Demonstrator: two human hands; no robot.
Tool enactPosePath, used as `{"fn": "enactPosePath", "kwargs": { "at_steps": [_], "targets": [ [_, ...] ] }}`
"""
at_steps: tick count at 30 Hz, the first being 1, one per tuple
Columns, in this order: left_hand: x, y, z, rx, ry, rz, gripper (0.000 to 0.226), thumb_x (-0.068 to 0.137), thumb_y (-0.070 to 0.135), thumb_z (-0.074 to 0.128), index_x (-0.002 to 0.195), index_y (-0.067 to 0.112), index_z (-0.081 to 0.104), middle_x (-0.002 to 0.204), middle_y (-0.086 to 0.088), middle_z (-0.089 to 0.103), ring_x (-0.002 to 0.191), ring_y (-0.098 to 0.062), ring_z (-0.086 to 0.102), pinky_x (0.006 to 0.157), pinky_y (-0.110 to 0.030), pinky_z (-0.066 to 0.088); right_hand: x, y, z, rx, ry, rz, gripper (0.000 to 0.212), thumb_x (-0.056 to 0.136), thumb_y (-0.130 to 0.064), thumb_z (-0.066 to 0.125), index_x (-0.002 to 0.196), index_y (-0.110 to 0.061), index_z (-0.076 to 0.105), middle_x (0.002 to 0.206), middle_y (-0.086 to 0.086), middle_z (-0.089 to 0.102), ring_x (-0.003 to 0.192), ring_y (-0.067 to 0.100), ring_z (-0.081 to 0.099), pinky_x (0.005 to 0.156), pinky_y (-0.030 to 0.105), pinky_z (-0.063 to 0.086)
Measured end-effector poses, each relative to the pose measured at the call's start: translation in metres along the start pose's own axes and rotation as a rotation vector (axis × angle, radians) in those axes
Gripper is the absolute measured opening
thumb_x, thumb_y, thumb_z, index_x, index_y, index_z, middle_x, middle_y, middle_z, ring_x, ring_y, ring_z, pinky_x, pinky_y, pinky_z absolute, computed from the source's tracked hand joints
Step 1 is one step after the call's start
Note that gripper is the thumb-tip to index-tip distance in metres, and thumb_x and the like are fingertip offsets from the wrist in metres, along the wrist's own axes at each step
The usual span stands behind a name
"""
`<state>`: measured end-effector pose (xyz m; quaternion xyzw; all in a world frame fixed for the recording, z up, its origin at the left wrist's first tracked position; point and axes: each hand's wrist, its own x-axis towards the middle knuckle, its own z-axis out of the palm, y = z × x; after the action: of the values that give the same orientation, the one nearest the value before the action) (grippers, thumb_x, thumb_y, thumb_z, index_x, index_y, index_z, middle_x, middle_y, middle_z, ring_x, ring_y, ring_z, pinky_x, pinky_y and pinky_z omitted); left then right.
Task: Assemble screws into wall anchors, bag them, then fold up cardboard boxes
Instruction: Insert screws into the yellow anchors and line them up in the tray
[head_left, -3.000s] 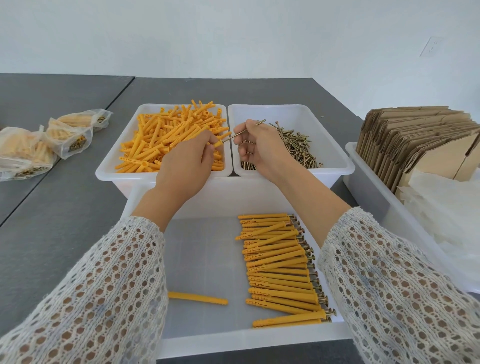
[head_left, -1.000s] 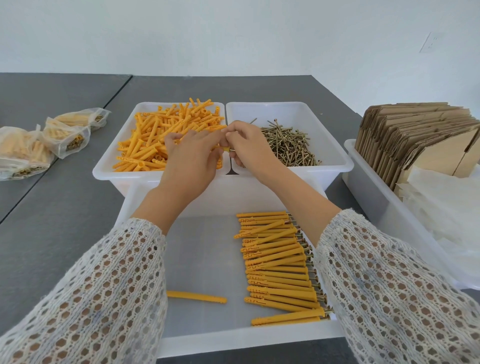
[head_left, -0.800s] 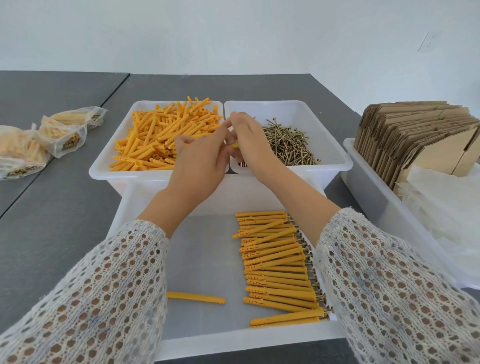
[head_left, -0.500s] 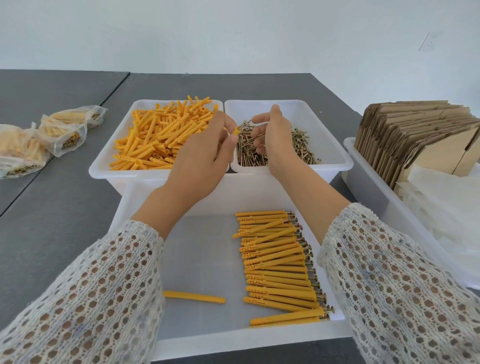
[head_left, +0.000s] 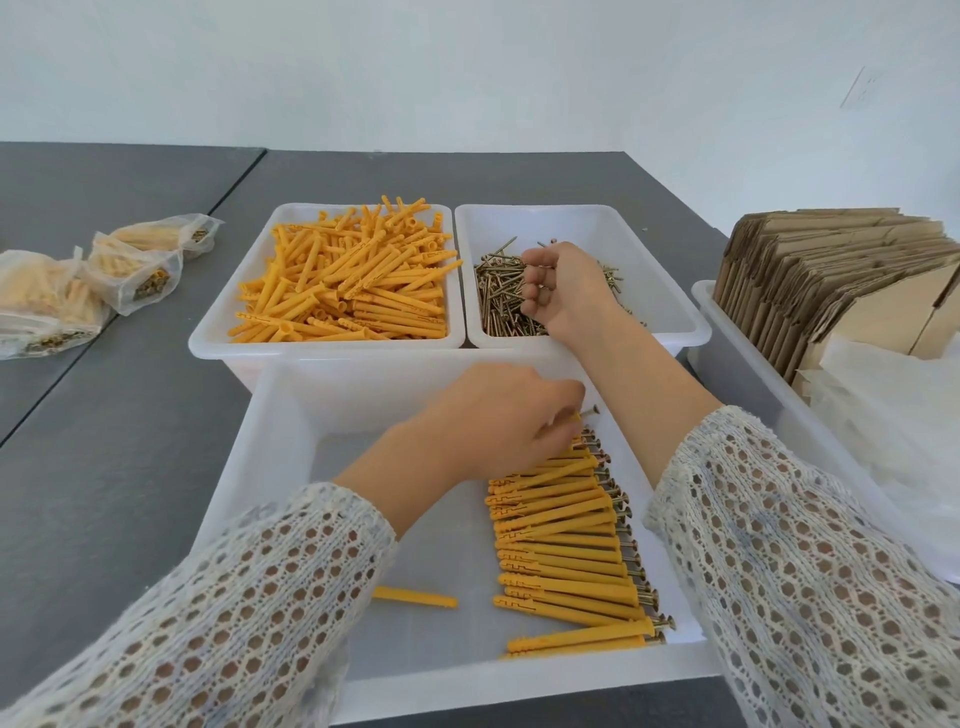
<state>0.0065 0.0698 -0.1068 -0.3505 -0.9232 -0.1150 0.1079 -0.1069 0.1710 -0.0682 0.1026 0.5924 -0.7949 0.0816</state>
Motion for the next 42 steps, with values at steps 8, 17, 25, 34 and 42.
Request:
{"fn": "enactPosePath", "kwargs": {
  "at_steps": [8,17,25,34,42],
  "targets": [
    [0.002,0.004,0.015,0.117,-0.134,0.059,0.026,0.097,0.044,0.048,0.080,0.025,0.045,0.064,0.009,0.046,0.057,-0.017,0.043,0.051,-0.028,0.026,0.002,0.001,0.000,-0.067,-0.047,0.007,0.028,0.095,-0.007,0.035,0.082,-0.008,0.059,0.053,0.000,0.050,0.043,0.012,0.043,0.045,0.021,0.037],
    [0.002,0.006,0.020,0.088,-0.167,0.047,0.030,0.096,0.050,0.050,0.079,0.025,0.047,0.067,0.007,0.054,0.058,-0.015,0.045,0.053,-0.028,0.028,0.002,0.002,0.002,-0.139,-0.069,-0.008,0.028,0.095,-0.005,0.036,0.082,-0.009,0.060,0.059,0.001,0.050,0.046,0.012,0.044,0.044,0.021,0.039],
    [0.004,0.001,0.012,0.032,-0.127,-0.009,0.028,0.099,0.051,0.045,0.086,0.026,0.050,0.074,0.006,0.061,0.066,-0.016,0.052,0.056,-0.030,0.038,-0.002,0.003,0.007,-0.274,-0.056,-0.048,0.024,0.093,-0.003,0.039,0.079,-0.008,0.058,0.059,0.004,0.049,0.044,0.014,0.042,0.040,0.018,0.036],
    [0.002,-0.006,-0.018,0.023,0.297,-0.083,0.030,0.099,0.023,0.050,0.069,0.019,0.045,0.058,0.008,0.041,0.054,-0.013,0.037,0.047,-0.030,0.029,0.002,0.015,0.010,-0.719,-0.047,-0.377,0.028,0.092,-0.006,0.042,0.074,-0.007,0.064,0.059,0.004,0.058,0.051,0.015,0.051,0.052,0.024,0.045],
    [-0.009,-0.045,-0.036,0.152,0.469,-0.373,0.019,0.098,0.023,0.048,0.086,0.019,0.061,0.086,0.005,0.058,0.087,-0.018,0.050,0.054,-0.037,0.044,0.006,0.023,0.009,-0.967,-0.038,-0.480,0.020,0.088,-0.007,0.043,0.072,-0.003,0.053,0.072,0.011,0.057,0.062,0.020,0.045,0.054,0.027,0.037]
  ]
}}
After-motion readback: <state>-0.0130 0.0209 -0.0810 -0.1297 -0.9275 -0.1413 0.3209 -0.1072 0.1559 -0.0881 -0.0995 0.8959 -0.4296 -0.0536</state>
